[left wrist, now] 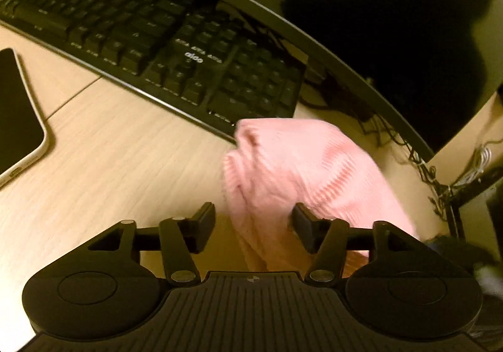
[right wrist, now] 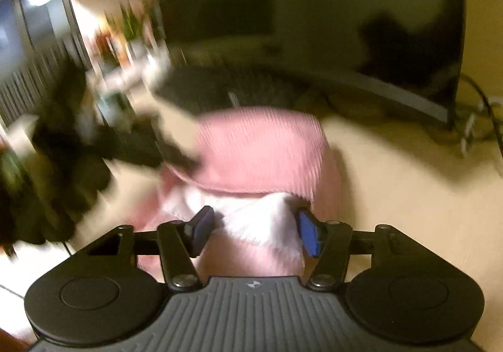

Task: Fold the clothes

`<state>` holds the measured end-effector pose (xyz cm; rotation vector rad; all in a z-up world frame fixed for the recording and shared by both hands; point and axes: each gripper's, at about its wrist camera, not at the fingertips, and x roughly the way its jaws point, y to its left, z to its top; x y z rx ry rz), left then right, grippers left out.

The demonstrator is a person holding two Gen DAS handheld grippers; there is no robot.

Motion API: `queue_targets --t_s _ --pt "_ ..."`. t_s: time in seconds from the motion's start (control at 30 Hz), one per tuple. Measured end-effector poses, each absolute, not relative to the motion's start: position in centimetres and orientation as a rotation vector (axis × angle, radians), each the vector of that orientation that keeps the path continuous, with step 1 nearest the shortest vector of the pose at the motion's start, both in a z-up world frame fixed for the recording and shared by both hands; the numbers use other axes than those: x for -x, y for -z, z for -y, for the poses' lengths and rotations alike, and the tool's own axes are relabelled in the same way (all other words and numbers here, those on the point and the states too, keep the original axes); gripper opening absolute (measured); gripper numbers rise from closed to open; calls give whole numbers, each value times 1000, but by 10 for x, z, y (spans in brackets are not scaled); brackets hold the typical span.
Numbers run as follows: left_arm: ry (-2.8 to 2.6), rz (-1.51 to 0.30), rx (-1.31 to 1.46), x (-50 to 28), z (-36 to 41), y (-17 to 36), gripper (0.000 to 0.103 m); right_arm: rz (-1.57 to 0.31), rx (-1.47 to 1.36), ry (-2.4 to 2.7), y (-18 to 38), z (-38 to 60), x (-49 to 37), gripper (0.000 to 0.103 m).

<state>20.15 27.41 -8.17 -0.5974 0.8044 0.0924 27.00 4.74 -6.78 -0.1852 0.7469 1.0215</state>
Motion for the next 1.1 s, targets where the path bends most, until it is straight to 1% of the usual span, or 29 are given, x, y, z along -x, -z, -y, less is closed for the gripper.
queue_targets --t_s 0.07,0.13,0.2,0.3,0.43,0.5,0.53,0.67,0.83,0.9,1.03,1.1 --pt "-94 -805 590 -197 -274 80 65 -767 194 -1004 73 -43 -274 73" --pt "-102 -808 577 -193 -271 78 65 -767 146 -1012 67 -33 -278 76" --pt "-106 -805 591 -192 -273 80 66 -744 66 -1024 55 -24 -283 85" --pt "-106 -801 590 -193 -273 82 67 -751 -38 -1006 48 -20 -305 91" --pt "-99 -803 580 -195 -272 82 67 -922 -135 -973 78 -34 -327 91" --pt "-92 -806 577 -195 -273 82 67 -933 -162 -1026 78 -43 -321 84" --pt "-90 -807 571 -196 -273 82 67 -923 -166 -1054 75 -47 -316 84" --pt "-95 -803 555 -200 -277 81 66 -751 -63 -1145 50 -58 -297 84" --pt "-76 -797 531 -201 -280 76 68 -727 213 -994 66 -66 -291 84" --pt "-86 -767 512 -195 -279 59 63 -718 229 -977 67 -59 -281 86" --pt "-3 -637 533 -183 -276 19 64 -693 277 -927 72 -58 -256 87" --pt "87 -611 569 -190 -275 14 65 -706 263 -907 74 -60 -251 87"
